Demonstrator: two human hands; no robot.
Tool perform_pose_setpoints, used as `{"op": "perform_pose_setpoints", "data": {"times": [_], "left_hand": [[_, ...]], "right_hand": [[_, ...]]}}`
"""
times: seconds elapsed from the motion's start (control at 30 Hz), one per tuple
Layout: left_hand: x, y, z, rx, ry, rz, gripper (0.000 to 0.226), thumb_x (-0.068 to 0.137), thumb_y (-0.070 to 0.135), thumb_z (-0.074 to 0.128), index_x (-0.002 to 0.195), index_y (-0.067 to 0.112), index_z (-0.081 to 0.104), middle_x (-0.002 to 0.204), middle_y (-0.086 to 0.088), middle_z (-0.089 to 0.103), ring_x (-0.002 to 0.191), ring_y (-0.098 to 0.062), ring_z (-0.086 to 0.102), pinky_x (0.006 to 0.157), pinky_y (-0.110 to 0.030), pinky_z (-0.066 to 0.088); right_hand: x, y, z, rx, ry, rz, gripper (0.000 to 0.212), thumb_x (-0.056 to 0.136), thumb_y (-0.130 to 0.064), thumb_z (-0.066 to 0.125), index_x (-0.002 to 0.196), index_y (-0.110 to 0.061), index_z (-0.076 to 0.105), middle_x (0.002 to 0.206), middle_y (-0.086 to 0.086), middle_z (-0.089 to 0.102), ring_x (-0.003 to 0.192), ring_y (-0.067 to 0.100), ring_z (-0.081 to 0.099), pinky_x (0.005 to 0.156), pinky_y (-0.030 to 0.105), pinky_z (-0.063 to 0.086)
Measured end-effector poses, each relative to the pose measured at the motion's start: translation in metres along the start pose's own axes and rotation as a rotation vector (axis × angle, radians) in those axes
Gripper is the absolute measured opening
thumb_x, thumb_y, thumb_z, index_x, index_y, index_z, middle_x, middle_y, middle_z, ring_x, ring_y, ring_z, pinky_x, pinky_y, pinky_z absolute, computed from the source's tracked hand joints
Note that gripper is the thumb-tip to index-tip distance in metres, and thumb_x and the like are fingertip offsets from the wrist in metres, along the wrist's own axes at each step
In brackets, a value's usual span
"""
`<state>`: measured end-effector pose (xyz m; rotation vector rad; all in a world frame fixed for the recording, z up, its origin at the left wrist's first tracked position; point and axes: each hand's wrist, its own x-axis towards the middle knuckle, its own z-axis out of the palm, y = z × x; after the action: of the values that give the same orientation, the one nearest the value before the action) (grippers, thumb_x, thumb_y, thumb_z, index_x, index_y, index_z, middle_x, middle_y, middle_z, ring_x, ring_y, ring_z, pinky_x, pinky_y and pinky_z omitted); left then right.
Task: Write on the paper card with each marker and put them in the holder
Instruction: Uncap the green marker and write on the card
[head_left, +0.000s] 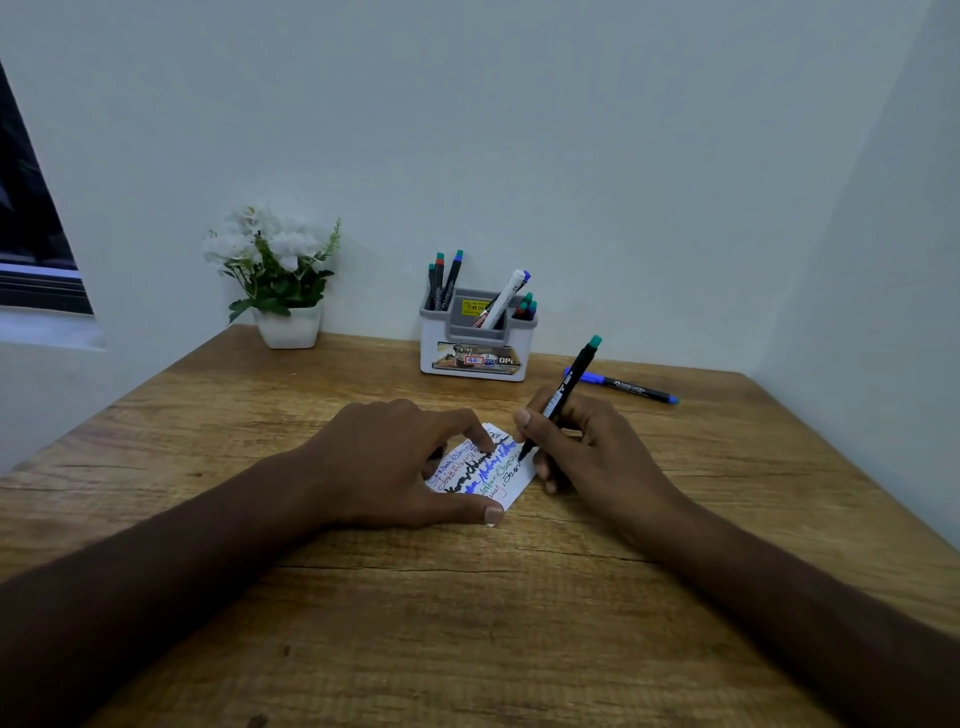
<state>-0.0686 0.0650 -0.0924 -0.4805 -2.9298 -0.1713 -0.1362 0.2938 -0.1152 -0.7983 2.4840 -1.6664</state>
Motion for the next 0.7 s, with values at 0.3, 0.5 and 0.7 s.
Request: {"op": "perform_pose_setpoints", "data": {"times": [0.3, 0.5, 0.7], "left_hand": [[0.0003, -0.0002, 0.0000, 0.003, -0.013, 0.003, 0.080, 0.068, 0.104, 0.037, 0.134, 0.059, 0.043, 0.070, 0.024, 0.054, 0.067, 0.001, 0.055, 0.055, -0.024, 0.033], [0.0015, -0.0019, 0.0016, -0.006, -0.027, 0.002, 0.081, 0.068, 0.105, 0.036, 0.135, 0.060, 0.042, 0.073, 0.021, 0.059, 0.067, -0.001, 0.057, 0.055, -0.022, 0.034], [0.0013, -0.0008, 0.0011, -0.008, -0.028, -0.002, 0.081, 0.067, 0.104, 0.037, 0.135, 0.060, 0.043, 0.072, 0.021, 0.058, 0.068, 0.001, 0.056, 0.055, -0.023, 0.033]], "right_hand": [[0.0017, 0.0032, -0.0020, 0.035, 0.003, 0.021, 0.030, 0.103, -0.048, 0.064, 0.096, -0.020, 0.073, 0.066, 0.002, 0.073, 0.054, 0.011, 0.064, 0.056, 0.021, 0.053], [0.0045, 0.0046, -0.0038, 0.089, 0.024, 0.060, 0.032, 0.102, -0.048, 0.065, 0.095, -0.018, 0.074, 0.065, 0.003, 0.072, 0.054, 0.013, 0.065, 0.059, 0.026, 0.055], [0.0037, 0.0036, -0.0044, 0.102, 0.035, 0.069, 0.030, 0.103, -0.044, 0.065, 0.096, -0.015, 0.073, 0.065, 0.004, 0.073, 0.053, 0.013, 0.065, 0.056, 0.024, 0.054]]}}
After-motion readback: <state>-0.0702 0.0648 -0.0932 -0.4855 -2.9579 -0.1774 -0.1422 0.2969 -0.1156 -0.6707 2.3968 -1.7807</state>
